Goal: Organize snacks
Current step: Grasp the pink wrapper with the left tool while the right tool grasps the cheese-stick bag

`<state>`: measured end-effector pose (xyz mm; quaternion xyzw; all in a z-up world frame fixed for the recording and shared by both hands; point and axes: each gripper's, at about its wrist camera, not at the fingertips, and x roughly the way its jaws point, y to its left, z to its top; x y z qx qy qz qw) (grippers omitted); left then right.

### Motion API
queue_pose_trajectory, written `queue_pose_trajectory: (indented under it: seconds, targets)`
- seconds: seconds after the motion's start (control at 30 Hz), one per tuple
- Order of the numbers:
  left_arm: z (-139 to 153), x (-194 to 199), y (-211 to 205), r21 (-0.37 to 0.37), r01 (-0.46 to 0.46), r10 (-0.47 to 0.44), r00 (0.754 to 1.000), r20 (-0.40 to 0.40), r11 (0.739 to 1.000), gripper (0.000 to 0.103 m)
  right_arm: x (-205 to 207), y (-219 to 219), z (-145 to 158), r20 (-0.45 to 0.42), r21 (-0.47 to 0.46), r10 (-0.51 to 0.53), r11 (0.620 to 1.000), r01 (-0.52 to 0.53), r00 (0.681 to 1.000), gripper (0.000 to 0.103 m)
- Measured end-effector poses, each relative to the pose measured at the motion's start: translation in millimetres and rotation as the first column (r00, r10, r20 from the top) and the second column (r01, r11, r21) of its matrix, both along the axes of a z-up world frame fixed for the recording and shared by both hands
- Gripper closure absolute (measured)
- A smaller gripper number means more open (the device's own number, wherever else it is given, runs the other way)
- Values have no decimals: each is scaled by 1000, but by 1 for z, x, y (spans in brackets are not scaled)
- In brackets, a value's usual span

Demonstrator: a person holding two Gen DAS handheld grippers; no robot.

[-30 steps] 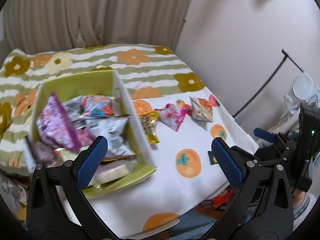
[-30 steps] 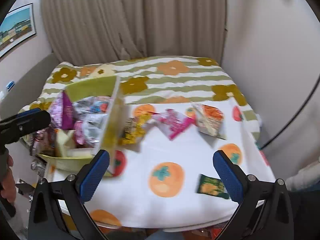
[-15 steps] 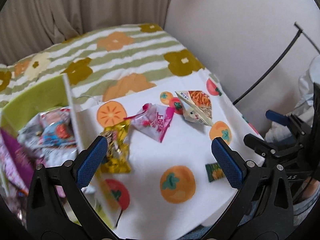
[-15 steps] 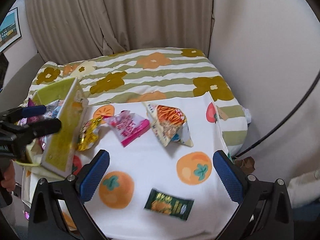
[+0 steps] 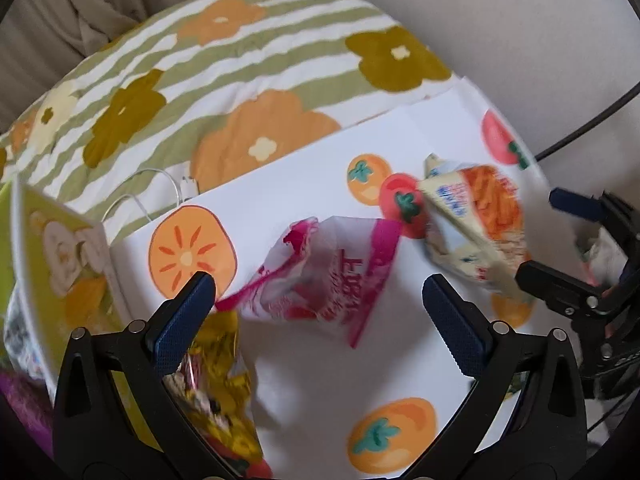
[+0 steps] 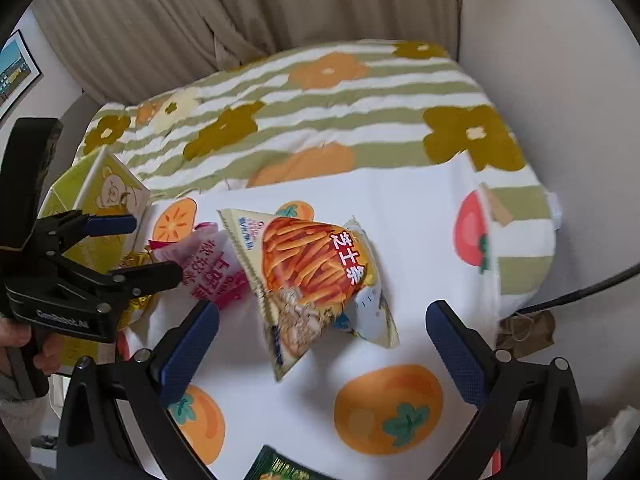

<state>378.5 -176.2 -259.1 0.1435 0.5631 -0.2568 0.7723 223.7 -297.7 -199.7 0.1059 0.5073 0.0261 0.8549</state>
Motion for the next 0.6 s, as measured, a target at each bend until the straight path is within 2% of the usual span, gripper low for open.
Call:
queue_pose_trajectory:
  seconds: [0.2, 0.37, 0.43, 0.5, 0.6]
  targets:
    - [-35, 13, -11, 60, 12, -9, 999, -52, 998, 3, 22, -2, -21, -31, 32, 48, 998, -47, 998, 0]
    - [-51, 14, -18, 97, 30, -25, 998, -53, 995, 3, 38, 2, -37, -54, 31, 88, 996, -87, 995, 0]
    - [-55, 14, -21, 100, 39, -33, 998, -59, 994, 10, 42, 2, -41, -61, 29, 98, 995, -96, 993, 0]
    - [-58, 13, -23, 104, 41, -35, 998, -59, 994, 11, 46, 1, -44, -62, 37, 106, 994, -104, 992, 0]
    - [-59, 11, -27, 124, 55, -51, 998, -39, 991, 23, 51, 0, -46, -61, 35, 115, 993, -113, 992, 0]
